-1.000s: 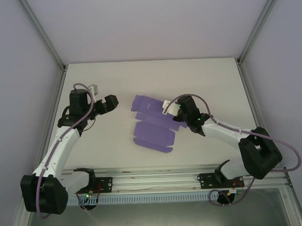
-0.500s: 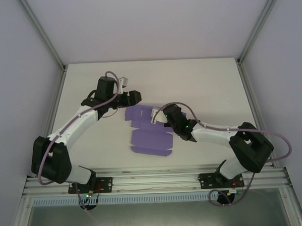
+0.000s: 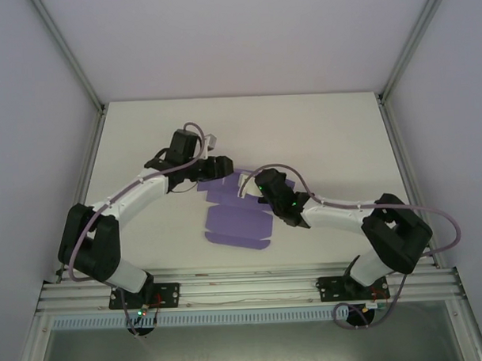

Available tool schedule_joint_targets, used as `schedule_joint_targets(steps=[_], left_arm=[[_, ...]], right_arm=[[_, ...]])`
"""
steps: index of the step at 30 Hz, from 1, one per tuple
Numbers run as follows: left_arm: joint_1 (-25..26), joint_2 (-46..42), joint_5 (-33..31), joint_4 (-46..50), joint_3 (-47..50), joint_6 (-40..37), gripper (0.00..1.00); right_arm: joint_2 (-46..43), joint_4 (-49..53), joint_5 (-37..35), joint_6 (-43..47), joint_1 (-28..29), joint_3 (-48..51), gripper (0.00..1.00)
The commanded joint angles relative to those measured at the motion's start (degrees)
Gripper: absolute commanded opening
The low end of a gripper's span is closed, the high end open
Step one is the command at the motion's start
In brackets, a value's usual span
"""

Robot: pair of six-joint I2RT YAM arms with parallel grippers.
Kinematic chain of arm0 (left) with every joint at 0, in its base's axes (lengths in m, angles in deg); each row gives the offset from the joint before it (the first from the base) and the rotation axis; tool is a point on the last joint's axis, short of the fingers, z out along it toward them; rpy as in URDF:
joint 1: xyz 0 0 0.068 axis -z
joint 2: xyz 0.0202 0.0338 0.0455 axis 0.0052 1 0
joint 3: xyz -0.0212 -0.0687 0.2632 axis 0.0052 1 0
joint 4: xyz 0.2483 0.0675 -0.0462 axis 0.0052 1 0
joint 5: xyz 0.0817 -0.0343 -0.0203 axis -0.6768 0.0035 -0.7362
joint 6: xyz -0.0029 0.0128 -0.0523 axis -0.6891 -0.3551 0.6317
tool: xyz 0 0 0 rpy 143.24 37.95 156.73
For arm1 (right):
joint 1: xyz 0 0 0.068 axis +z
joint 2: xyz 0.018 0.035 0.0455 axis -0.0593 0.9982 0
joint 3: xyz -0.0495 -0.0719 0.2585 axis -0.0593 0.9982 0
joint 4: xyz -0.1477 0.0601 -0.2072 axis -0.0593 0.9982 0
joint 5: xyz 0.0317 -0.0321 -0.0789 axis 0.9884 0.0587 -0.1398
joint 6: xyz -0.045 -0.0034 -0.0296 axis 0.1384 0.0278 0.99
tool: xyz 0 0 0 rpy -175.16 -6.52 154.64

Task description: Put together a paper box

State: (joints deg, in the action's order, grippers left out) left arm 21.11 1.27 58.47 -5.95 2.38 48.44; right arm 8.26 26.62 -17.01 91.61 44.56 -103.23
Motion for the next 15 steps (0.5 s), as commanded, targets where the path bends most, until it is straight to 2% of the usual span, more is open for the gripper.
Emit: schedule_joint_targets(steps=[1,3,9,13,15], left_arm=[[1.41,0.35,1.39,-6.82,2.55,4.67,0.57],[2.04,0.92,1.19,-8.82,3.27,6.46,0.55],[2.98,0.40,0.76,-21.99,7.69,14.16,0.36],[3.39,0.10,-2.06,-23.54,8.60,16.39,0.20],[3.77,-0.27,-2.99,-23.45,9.09,16.84,0.17]], right_arm=[[-1.92,-3.77,1.72,-1.84,0.92,1.71,0.00],[-2.41,-4.74,2.92,-2.47,0.99,2.52,0.00],[-3.76,-4.74,5.41,-3.13,1.60,4.27,0.00],[-4.58,-4.85,5.34,-2.75,1.89,5.51,0.00],[-5.30,-4.77,5.82,-3.17,2.02,6.04,0.00]])
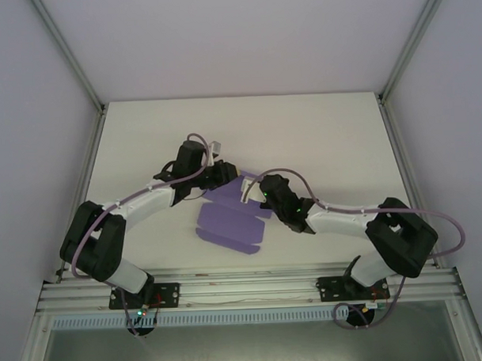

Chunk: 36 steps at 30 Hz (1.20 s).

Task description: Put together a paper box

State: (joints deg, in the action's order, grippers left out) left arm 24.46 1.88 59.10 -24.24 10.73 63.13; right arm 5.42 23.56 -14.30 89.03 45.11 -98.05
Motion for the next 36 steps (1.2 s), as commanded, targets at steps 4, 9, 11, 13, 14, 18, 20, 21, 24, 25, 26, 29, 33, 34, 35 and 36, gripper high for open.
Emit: schedule_joint_targets(steps=[4,9,11,13,14,18,20,21,24,25,26,29,33,34,35,36], left_arm=[[1.09,-2.08,-4.99,-5.06,2.18,2.47,0.12],[1.17,-4.98,-7.18,-1.64,3.44,0.55,0.16],[1.21,-7.29,-8.37,0.93,4.14,-1.02,0.38],[1.11,-10.68,-11.08,4.99,5.30,-3.71,0.58],[1.04,-12.51,-12.71,7.39,5.79,-5.36,0.64],[-0.10,-20.94,-23.21,17.38,10.05,-9.75,0.96],[-1.84,-24.85,-26.05,20.48,13.10,-10.57,1.00],[-3.29,-26.89,-26.68,21.75,14.85,-10.93,1.00],[-7.62,-31.34,-26.81,23.20,19.96,-11.67,1.00],[-8.69,-32.29,-26.95,23.17,21.31,-11.66,1.00],[-9.47,-32.86,-26.97,22.84,22.58,-11.53,1.00],[-10.07,-33.39,-26.71,18.95,25.63,-11.57,1.00],[-10.02,-32.04,-22.00,12.68,27.53,-13.39,0.97],[-10.06,-31.41,-20.97,11.50,27.86,-14.06,0.95],[-10.07,-30.77,-19.76,10.45,28.15,-14.88,0.92],[-10.02,-29.98,-18.21,9.43,28.49,-15.40,0.89]], right_arm=[[-3.94,-2.01,4.04,-1.58,1.38,2.19,0.00],[-4.90,-1.89,3.37,-1.52,1.42,3.50,0.00],[-5.28,-1.45,3.22,-1.69,1.42,3.94,0.00],[-5.74,-0.86,3.26,-1.74,1.41,4.29,0.00],[-6.04,-0.46,3.26,-1.93,1.42,4.34,0.00],[-7.03,0.72,3.59,-2.36,1.41,4.83,0.00],[-7.13,1.23,3.54,-2.55,1.43,4.94,0.00],[-7.07,1.65,3.29,-2.70,1.43,4.99,0.00],[-7.04,1.57,3.23,-3.15,1.42,5.25,0.00],[-7.12,1.48,3.42,-3.31,1.43,5.34,0.00],[-7.23,1.58,3.65,-3.57,1.41,5.31,0.00],[-7.61,2.12,4.38,-3.95,1.34,5.21,0.00],[-7.82,1.87,5.27,-4.63,0.96,5.05,0.00],[-7.83,1.94,5.51,-4.79,0.82,5.01,0.00],[-7.87,1.74,5.74,-4.88,0.73,5.04,0.00],[-7.92,1.42,5.99,-5.04,0.58,5.11,0.00]])
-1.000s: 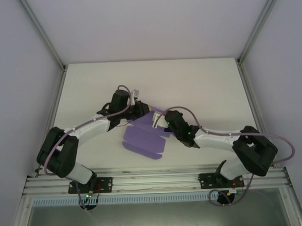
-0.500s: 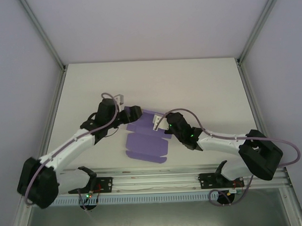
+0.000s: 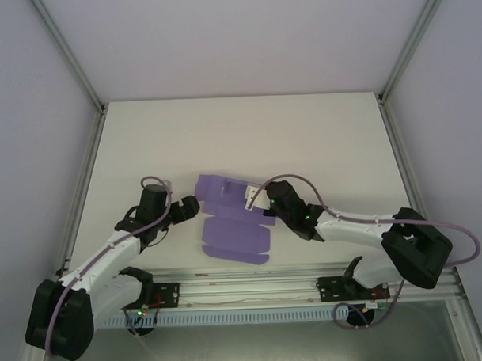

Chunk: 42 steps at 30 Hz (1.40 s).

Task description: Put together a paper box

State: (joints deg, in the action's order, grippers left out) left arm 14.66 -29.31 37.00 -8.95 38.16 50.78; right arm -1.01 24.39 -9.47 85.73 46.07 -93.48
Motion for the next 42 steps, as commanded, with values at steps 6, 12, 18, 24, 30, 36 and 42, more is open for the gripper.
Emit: schedule_joint_targets(steps=[6,12,18,24,30,36,42], left_arm=[[0.06,4.31,8.47,-9.52,2.10,-5.22,0.78],[0.35,5.47,15.60,-16.06,2.43,-5.71,0.74],[1.11,6.23,22.01,-22.69,3.20,-5.69,0.75],[2.74,9.88,23.36,-26.64,3.37,-4.98,0.68],[4.67,13.37,24.25,-32.22,2.94,-3.07,0.48],[5.54,14.80,23.93,-33.33,1.90,-2.85,0.26],[6.11,14.81,22.17,-31.45,1.28,-3.04,0.08]], right_arm=[[-3.18,-0.44,3.02,-3.44,-0.90,1.15,0.00],[-5.28,0.22,5.17,-4.85,-1.18,1.57,0.00],[-6.04,0.01,6.64,-5.95,-1.27,1.89,0.00],[-6.98,-1.57,9.10,-7.55,-1.41,2.35,0.00],[-8.14,-2.37,10.84,-8.82,-1.95,2.39,0.00],[-9.21,-2.72,11.79,-9.70,-2.38,2.76,0.00],[-9.47,-2.03,11.73,-9.72,-2.62,2.43,0.00]])
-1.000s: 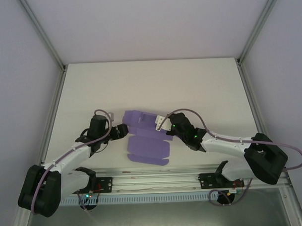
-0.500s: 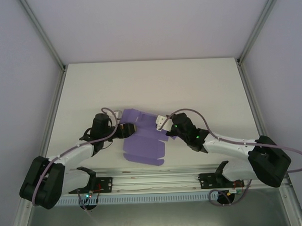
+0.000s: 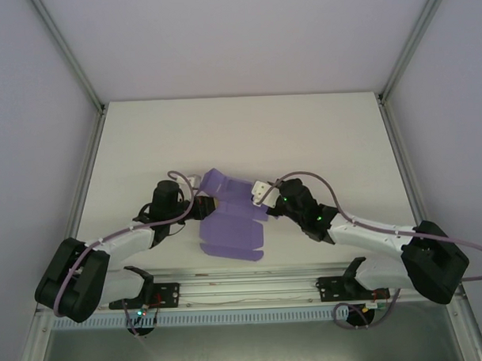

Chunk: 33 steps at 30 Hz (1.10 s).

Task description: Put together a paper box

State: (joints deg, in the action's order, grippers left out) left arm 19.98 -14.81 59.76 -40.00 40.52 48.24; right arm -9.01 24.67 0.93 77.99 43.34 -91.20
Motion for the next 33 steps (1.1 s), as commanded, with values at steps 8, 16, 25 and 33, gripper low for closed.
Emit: schedule_joint_targets(steps=[8,16,25,33], left_arm=[[1.22,-1.45,-4.50,4.42,-2.29,-0.65,0.44],[1.18,-10.54,-14.62,17.63,-4.58,-2.63,1.00],[-3.42,-16.68,-32.23,33.84,-12.79,1.28,1.00],[-8.96,-2.70,-28.69,29.24,-18.81,2.08,1.00]], right_arm=[[-0.57,-0.03,-1.13,1.40,0.13,-0.93,0.00],[3.61,2.94,-13.83,12.55,0.45,-4.59,0.00],[14.45,-15.42,-23.95,33.59,2.71,-4.99,0.00],[22.84,-39.28,-24.48,43.47,3.96,-0.90,0.00]])
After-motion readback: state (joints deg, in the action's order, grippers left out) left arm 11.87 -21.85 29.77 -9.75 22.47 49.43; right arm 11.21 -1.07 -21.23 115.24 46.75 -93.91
